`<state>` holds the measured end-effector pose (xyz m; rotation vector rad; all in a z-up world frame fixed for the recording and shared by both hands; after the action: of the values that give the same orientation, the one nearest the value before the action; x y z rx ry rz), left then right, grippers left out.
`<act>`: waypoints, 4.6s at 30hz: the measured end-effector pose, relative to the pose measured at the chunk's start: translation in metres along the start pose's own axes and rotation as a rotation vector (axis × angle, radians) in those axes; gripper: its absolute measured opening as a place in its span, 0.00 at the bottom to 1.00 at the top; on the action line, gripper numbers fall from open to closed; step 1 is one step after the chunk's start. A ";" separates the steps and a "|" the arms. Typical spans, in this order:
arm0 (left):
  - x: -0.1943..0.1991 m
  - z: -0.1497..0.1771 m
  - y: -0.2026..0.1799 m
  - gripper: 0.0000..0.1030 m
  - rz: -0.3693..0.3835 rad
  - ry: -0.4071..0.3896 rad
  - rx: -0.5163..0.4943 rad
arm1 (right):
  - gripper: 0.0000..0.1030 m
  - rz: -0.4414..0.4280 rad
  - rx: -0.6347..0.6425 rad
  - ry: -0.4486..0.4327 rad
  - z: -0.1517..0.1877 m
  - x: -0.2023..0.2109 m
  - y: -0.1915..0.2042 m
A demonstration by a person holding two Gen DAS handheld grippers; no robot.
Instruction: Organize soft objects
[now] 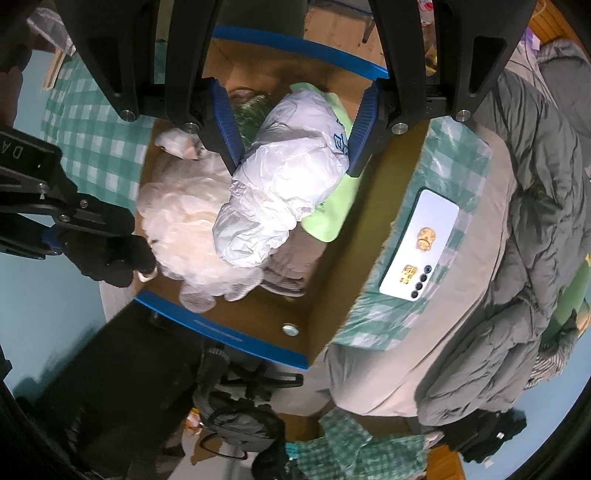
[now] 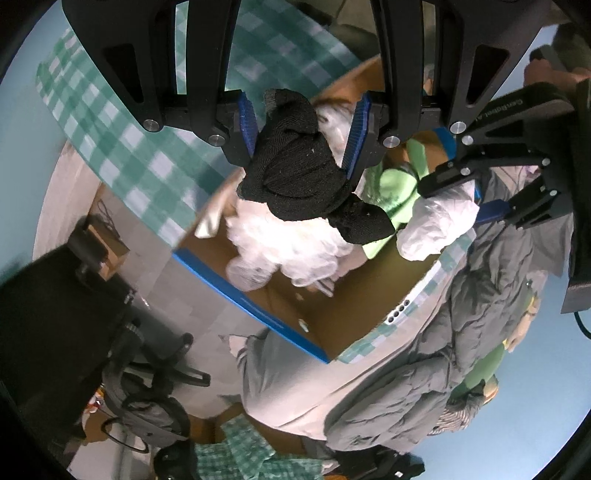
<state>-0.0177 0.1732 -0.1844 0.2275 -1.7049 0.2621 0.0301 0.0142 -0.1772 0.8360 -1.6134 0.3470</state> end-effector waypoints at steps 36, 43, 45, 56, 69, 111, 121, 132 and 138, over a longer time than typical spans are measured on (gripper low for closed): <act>0.029 -0.002 0.022 0.77 -0.007 -0.044 0.009 | 0.62 0.052 -0.108 -0.054 -0.019 0.018 0.008; 0.051 0.005 0.018 0.79 -0.020 -0.082 -0.009 | 0.62 0.059 -0.128 -0.087 -0.007 0.042 0.005; 0.056 0.007 0.015 0.83 -0.019 -0.089 -0.012 | 0.62 0.062 -0.131 -0.100 -0.003 0.051 0.004; 0.090 0.014 -0.005 0.85 -0.025 -0.153 -0.047 | 0.62 0.094 -0.170 -0.148 0.018 0.088 -0.008; 0.111 0.023 -0.031 0.89 -0.007 -0.181 -0.081 | 0.62 0.125 -0.223 -0.163 0.051 0.107 -0.031; 0.112 0.023 -0.056 0.89 -0.027 -0.168 -0.043 | 0.62 0.119 -0.225 -0.182 0.069 0.128 -0.058; 0.110 0.021 -0.057 0.89 -0.024 -0.161 -0.039 | 0.62 0.117 -0.226 -0.182 0.069 0.128 -0.058; 0.109 0.018 -0.058 0.89 -0.021 -0.162 -0.051 | 0.62 0.119 -0.232 -0.182 0.072 0.129 -0.063; 0.109 0.018 -0.060 0.89 -0.019 -0.163 -0.056 | 0.62 0.114 -0.230 -0.177 0.073 0.129 -0.063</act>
<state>-0.0326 0.1104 -0.0763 0.2287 -1.8677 0.1852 0.0181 -0.1183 -0.0862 0.6141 -1.8309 0.1663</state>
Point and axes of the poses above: each gripper's, at about its wrist camera, not at the fingertips, and x roughly against the way its jaws point, y to its left, z to its underside, the point moved 8 cm from there along -x, roughly the way its jaws point, and after that the axes turned 8 degrees about y, right-handed, at the moved point
